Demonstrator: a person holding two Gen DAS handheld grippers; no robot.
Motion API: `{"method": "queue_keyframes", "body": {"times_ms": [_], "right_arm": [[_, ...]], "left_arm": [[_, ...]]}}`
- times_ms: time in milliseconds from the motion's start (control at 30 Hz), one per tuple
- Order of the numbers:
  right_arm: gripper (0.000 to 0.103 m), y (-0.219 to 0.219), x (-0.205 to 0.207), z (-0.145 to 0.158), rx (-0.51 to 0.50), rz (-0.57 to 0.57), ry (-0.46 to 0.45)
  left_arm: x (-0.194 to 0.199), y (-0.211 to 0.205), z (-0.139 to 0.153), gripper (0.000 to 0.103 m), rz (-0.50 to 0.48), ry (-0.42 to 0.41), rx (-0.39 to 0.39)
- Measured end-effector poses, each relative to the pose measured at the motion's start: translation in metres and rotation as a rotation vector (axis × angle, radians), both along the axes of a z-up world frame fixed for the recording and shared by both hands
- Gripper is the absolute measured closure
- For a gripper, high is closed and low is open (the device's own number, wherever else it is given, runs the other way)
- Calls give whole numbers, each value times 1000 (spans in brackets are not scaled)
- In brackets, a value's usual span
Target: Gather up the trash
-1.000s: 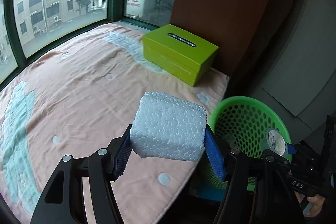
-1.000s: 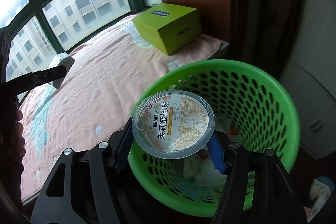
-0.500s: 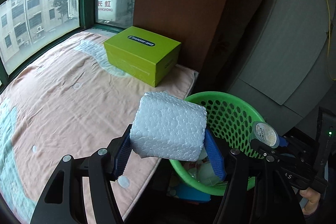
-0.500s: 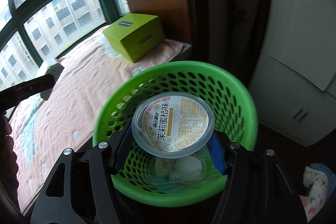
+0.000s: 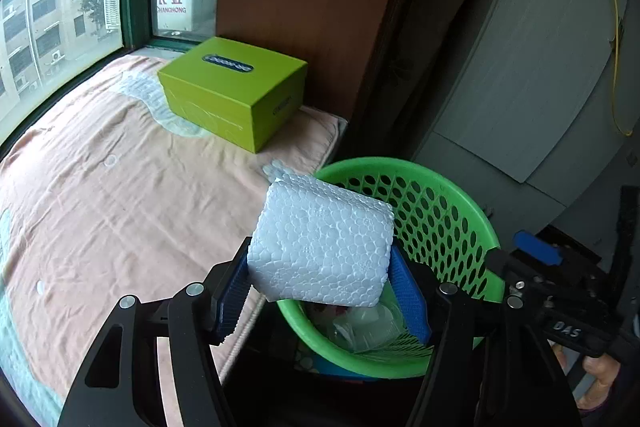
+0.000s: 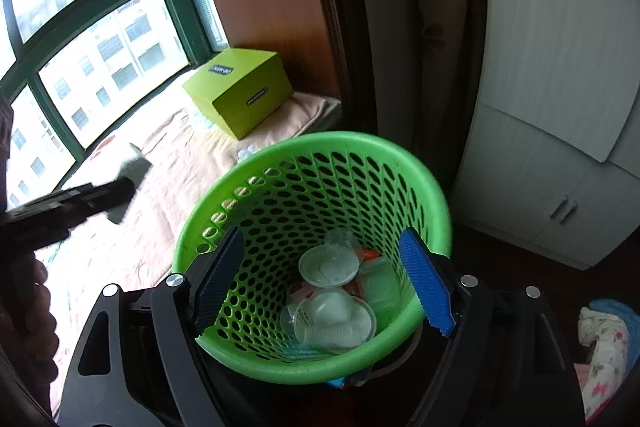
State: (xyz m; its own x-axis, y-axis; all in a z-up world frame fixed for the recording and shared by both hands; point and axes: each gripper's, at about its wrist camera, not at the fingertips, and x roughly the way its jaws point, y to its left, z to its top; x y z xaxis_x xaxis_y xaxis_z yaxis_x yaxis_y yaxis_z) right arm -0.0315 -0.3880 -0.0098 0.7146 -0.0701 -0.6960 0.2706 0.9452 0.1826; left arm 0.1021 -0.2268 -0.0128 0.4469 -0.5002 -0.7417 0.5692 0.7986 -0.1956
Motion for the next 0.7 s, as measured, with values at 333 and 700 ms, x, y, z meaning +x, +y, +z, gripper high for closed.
{"method": "queue_keyframes", "body": {"times_ms": [333,700], "right_arm": [[21,-6,-5,2,29,-8,-11],[21,-7,-8,-3,56,-8,-8]], "left_arm": [[-5,-25,-15,40,-52,33,26],[-10,-31,-21,23,-61,53,18]]}}
